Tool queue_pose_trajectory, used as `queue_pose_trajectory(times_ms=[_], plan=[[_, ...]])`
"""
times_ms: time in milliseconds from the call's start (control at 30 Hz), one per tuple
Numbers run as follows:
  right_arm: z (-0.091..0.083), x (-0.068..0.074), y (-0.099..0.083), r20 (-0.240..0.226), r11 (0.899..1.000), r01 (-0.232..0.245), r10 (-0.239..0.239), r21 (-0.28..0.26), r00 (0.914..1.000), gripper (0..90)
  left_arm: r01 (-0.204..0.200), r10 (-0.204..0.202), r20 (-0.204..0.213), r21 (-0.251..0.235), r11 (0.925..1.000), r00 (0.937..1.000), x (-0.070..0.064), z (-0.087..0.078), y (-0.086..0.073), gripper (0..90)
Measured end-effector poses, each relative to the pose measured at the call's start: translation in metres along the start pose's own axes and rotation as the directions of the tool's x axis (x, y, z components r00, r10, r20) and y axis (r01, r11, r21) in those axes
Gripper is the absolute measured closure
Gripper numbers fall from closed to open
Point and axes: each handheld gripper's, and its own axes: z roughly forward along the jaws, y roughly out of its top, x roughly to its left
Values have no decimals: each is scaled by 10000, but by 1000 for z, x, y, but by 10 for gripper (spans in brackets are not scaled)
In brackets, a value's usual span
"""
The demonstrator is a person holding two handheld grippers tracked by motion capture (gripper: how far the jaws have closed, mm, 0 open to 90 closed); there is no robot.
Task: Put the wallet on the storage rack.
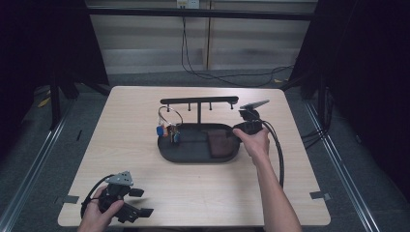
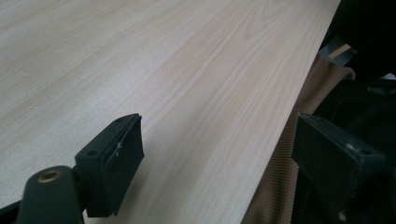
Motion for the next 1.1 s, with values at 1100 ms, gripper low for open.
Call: queue_pose_trajectory(times_ms=[1100], plan=[[-41, 13, -59, -339, 9710, 1246, -1342, -2042, 9904, 297, 319, -315, -316, 135, 9994, 9990, 2, 2, -1, 167]])
